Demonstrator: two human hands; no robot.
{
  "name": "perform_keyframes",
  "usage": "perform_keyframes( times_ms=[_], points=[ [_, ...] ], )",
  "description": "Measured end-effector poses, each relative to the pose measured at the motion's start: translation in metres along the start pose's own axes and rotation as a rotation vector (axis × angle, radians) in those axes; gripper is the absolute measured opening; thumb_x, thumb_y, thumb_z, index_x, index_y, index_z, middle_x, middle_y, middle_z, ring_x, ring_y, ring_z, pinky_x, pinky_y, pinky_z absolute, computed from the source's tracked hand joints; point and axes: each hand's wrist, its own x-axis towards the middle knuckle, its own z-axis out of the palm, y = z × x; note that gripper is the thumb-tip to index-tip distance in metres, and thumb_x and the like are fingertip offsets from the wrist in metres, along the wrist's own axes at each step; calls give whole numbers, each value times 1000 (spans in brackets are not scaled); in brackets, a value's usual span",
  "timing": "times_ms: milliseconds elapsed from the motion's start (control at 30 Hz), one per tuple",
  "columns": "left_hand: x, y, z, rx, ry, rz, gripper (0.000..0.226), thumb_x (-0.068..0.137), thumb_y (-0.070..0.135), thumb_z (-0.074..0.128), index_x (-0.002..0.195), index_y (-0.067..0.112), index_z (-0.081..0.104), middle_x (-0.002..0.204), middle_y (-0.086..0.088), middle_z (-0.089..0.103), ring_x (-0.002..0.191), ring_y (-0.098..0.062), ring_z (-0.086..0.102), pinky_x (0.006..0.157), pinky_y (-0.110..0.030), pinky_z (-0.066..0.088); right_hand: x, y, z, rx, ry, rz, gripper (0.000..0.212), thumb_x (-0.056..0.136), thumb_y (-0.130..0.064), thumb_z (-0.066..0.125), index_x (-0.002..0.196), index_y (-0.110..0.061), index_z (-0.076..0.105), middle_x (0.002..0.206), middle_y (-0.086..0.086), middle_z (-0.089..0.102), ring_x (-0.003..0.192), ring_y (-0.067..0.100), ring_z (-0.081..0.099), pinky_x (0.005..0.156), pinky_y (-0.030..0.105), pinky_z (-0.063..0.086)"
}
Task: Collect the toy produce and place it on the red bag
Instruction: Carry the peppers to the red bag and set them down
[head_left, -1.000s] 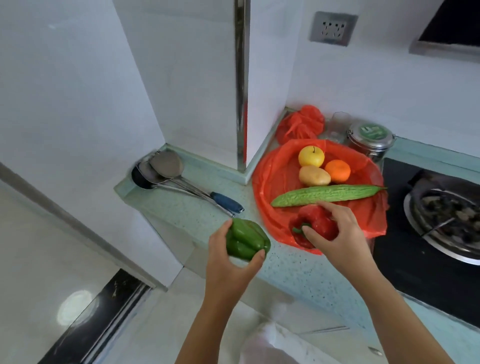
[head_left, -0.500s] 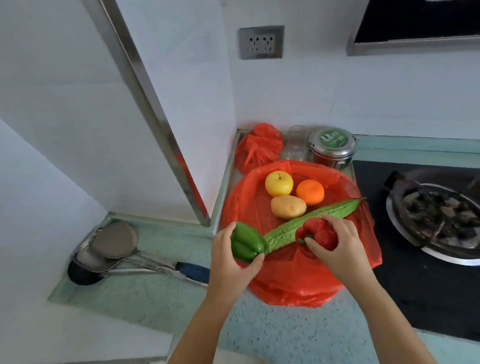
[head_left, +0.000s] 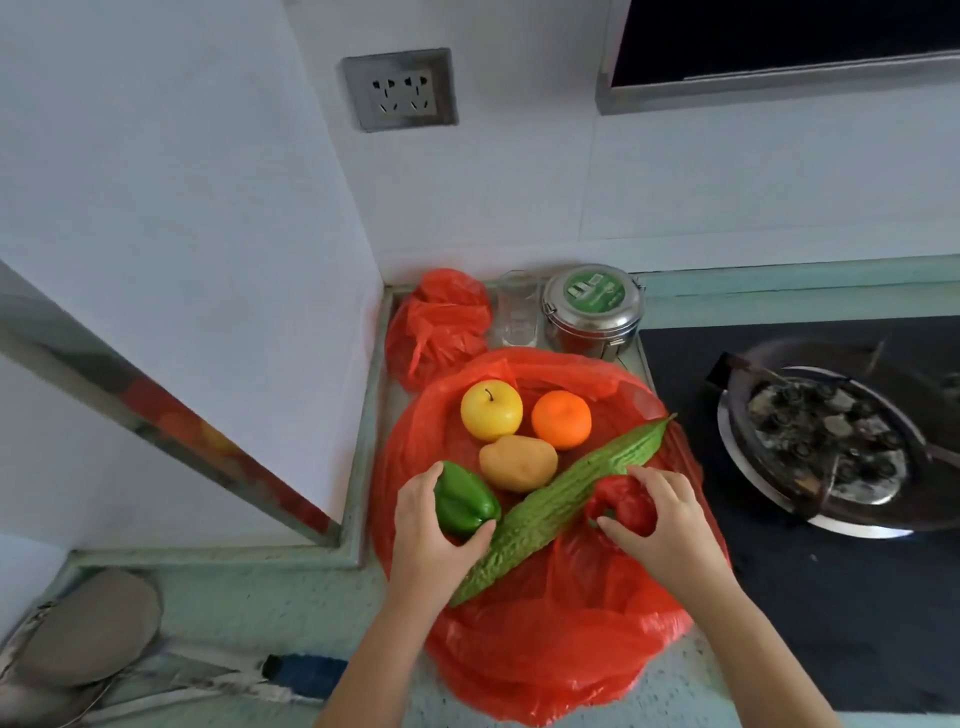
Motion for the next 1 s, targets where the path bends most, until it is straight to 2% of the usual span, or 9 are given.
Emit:
perform_keyframes(
  times_ms=[233, 533, 767, 1000],
  points=[
    [20, -13, 11, 28, -17, 4, 85, 64, 25, 83, 135, 13, 37, 127, -3, 39, 122, -21, 38, 98, -26, 29, 19, 9, -2, -25, 7, 45, 66, 72, -35, 74, 129, -19, 45, 124, 5, 43, 116, 23, 43, 97, 34, 39],
    [29, -21, 17, 153, -47, 113, 87, 61, 30, 83, 134, 14, 39, 132, -15, 41, 124, -26, 37, 95, -28, 30, 20, 11, 3, -53, -2, 22, 61, 72, -35, 74, 124, -16, 50, 122, 4, 45, 116, 20, 43, 96, 28, 34],
    [31, -21, 19, 181, -56, 99, 89, 61, 35, 83, 136, 16, 40, 140, -19, 36, 129, -32, 33, 96, -35, 32, 20, 11, 5, -67, 5, 28, 62, 72, -40, 73, 124, -17, 51, 124, 4, 45, 118, 23, 42, 100, 36, 37],
    [27, -21, 18, 203, -73, 90, 93, 63, 41, 81, 141, 19, 34, 144, -20, 31, 132, -34, 28, 100, -44, 33, 17, 7, 3, -81, 2, 24, 63, 73, -44, 70, 126, -20, 48, 127, 2, 44, 121, 22, 39, 99, 35, 38]
  ],
)
